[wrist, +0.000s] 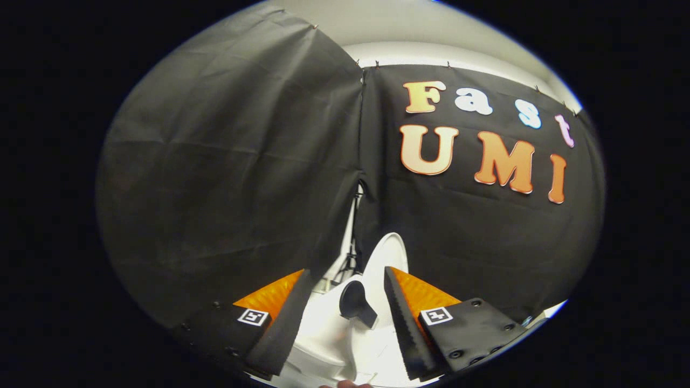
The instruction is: Open the toilet lid.
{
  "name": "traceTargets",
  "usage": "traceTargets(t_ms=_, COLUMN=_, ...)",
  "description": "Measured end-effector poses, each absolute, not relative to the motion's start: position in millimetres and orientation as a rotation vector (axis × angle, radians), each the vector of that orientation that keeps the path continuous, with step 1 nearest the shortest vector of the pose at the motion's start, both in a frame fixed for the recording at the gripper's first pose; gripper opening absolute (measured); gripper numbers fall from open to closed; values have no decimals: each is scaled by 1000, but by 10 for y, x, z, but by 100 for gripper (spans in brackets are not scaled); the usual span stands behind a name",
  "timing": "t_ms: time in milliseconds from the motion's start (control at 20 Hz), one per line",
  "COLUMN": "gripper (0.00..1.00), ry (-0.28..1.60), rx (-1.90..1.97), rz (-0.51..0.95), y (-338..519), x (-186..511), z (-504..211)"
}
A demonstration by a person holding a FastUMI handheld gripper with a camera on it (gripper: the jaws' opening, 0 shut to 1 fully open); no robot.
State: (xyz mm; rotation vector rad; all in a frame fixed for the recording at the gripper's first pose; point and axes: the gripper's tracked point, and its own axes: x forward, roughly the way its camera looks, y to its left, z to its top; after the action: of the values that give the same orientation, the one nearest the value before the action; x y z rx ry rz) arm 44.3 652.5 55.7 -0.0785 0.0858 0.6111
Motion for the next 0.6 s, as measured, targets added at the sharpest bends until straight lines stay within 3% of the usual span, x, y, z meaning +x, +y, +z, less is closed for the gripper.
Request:
traceTargets(t_ms=150, gripper=96, ry=70, rx=-20, rz=630, y=6251, x=494, z=763)
traceTargets(t_ms=600, gripper=97, ry=-21, rx=-19, rz=467, y=4610, x=945, z=1176)
